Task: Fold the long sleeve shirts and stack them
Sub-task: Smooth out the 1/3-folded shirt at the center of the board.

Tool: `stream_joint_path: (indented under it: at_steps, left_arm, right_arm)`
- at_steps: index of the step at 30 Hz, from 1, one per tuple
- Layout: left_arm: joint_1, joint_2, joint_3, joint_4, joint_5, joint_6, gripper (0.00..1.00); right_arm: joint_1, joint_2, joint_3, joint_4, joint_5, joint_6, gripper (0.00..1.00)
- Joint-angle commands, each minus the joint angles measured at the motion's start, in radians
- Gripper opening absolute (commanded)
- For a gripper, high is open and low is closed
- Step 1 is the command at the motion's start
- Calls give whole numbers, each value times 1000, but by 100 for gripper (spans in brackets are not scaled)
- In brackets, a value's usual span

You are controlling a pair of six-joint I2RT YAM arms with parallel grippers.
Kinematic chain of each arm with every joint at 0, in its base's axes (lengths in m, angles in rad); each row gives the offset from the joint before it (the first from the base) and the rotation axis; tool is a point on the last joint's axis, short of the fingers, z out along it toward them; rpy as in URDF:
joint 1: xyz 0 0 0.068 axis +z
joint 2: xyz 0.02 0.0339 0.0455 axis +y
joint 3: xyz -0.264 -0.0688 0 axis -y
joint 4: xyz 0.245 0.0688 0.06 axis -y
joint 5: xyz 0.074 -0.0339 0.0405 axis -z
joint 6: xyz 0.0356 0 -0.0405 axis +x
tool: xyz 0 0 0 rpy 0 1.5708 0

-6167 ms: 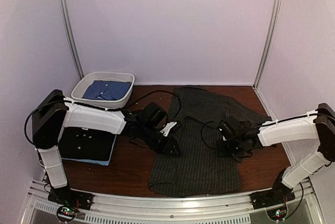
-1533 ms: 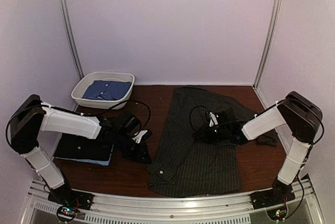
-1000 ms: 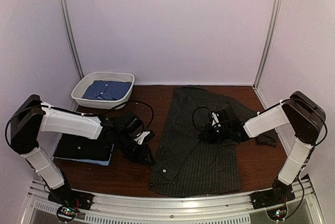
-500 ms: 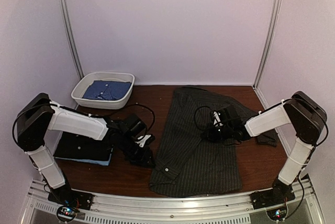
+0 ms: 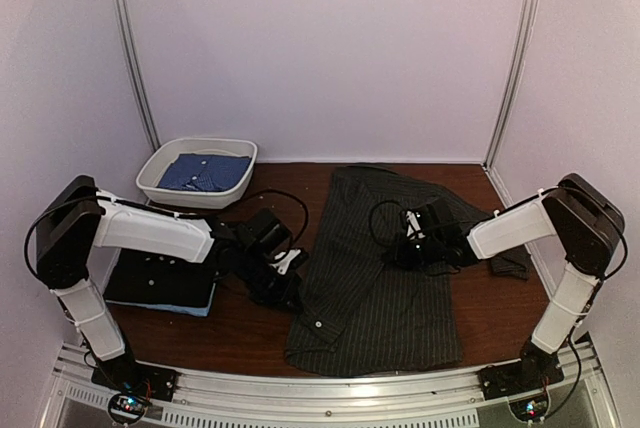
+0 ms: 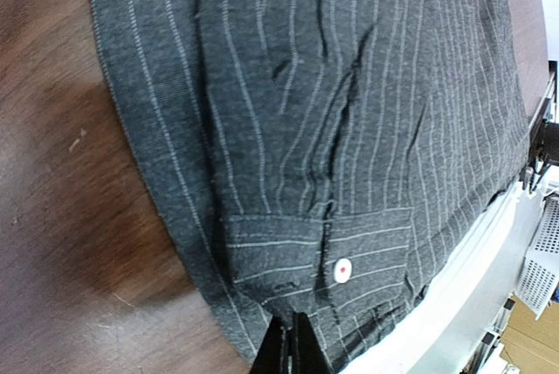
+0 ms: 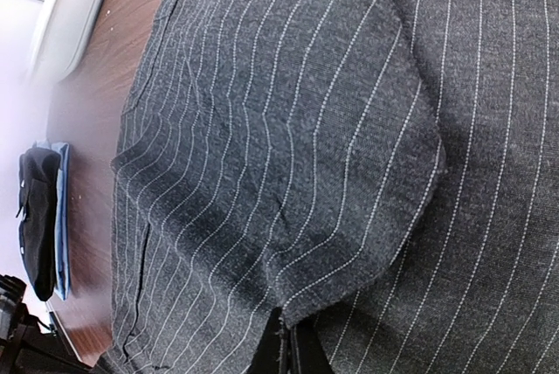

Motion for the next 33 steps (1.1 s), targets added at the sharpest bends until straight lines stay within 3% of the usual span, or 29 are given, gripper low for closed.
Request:
stream_joint_path:
  at_steps: [1, 11, 20, 26, 30, 33]
  left_arm:
    - [-11, -31, 32, -40, 21, 14, 0]
    - [-25, -96, -7, -7, 148, -20, 0]
    - [-36, -106, -76, 41, 176, -44, 0]
    - [-36, -89, -116, 52, 128, -52, 1]
    - [-36, -66, -120, 51, 99, -49, 15]
    - [-36, -76, -105, 40, 79, -39, 26]
  right_arm:
    - [-6, -26, 18, -28, 12, -26, 2]
    - [-17, -56, 65, -166, 67, -99, 2]
    - [-24, -48, 33, -152, 53, -104, 4]
    - [-23, -52, 13, -143, 50, -102, 23]
    - [-17, -120, -11, -171, 83, -116, 36]
    - [10, -205, -23, -209, 122, -131, 40]
